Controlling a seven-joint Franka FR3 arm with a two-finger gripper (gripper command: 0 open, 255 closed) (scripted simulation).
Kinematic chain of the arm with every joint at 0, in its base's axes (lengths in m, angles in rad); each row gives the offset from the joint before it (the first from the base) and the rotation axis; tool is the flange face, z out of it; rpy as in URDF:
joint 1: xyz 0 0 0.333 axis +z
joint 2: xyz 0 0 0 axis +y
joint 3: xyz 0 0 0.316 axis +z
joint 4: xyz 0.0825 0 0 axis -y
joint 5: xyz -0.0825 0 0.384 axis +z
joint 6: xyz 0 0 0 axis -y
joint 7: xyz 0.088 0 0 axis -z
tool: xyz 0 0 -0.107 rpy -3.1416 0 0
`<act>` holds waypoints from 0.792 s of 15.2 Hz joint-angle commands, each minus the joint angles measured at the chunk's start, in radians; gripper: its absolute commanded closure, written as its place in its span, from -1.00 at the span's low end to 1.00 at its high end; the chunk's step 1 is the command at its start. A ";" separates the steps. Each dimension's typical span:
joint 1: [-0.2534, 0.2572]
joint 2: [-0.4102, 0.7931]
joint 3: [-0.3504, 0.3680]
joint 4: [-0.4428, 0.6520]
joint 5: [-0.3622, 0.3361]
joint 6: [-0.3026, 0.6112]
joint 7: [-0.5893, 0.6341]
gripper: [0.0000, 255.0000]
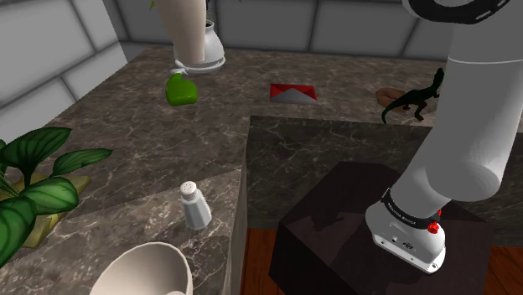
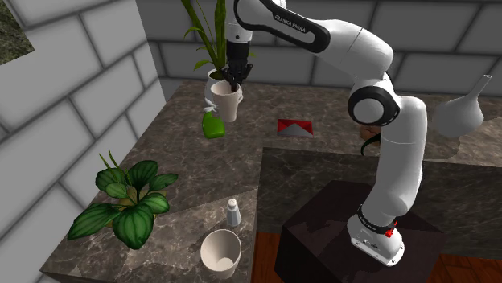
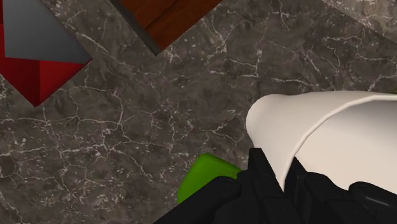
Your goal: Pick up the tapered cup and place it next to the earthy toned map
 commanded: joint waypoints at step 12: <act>-0.187 -0.433 -0.118 -0.546 0.089 0.084 -0.282 1.00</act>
